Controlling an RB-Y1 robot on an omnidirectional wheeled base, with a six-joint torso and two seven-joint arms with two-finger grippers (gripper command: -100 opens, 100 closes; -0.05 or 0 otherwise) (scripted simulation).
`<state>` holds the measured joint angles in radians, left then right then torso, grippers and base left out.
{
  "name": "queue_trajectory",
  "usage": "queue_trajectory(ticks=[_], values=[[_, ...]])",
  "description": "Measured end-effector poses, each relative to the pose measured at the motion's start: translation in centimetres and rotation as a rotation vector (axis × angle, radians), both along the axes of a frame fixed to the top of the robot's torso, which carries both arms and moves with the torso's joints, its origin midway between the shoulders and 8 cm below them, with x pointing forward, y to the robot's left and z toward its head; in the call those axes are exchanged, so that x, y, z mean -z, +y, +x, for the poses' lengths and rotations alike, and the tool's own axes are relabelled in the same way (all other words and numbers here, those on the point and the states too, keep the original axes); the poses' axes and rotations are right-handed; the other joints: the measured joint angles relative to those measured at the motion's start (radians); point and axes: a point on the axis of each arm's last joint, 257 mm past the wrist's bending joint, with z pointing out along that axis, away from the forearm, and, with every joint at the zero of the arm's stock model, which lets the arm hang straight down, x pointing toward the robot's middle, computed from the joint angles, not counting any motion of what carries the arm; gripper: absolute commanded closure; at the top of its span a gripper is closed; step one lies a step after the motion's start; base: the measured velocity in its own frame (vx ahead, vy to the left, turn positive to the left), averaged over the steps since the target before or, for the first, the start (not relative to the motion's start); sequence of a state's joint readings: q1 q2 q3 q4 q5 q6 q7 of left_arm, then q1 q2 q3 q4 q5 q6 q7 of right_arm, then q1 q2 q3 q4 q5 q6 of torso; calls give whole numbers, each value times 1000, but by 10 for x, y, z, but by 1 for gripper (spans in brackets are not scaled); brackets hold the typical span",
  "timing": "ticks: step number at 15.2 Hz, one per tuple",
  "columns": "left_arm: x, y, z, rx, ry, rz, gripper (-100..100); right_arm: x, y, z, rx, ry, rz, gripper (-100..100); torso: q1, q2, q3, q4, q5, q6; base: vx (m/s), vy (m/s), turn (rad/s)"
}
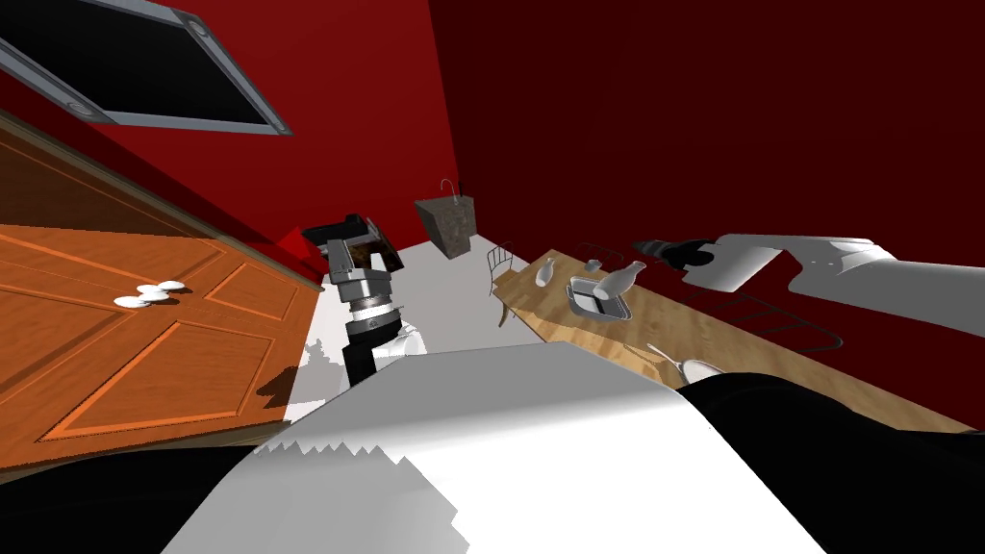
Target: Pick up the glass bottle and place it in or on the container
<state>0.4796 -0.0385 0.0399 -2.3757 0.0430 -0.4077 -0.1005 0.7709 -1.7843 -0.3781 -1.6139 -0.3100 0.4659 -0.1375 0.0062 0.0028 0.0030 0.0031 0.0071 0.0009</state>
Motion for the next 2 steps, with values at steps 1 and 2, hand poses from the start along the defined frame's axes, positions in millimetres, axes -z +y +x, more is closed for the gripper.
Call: queue_trajectory(ticks=[1,2], values=[[0,0,0,0,0,0,0,0,0,0,0,0,0,-100,0,0,0,0,0,0,0,0,0],[0,0,0,0,0,0,0,0,0,0,0,0,0,-100,1,-1,0,0,0,0,0,0,0]])
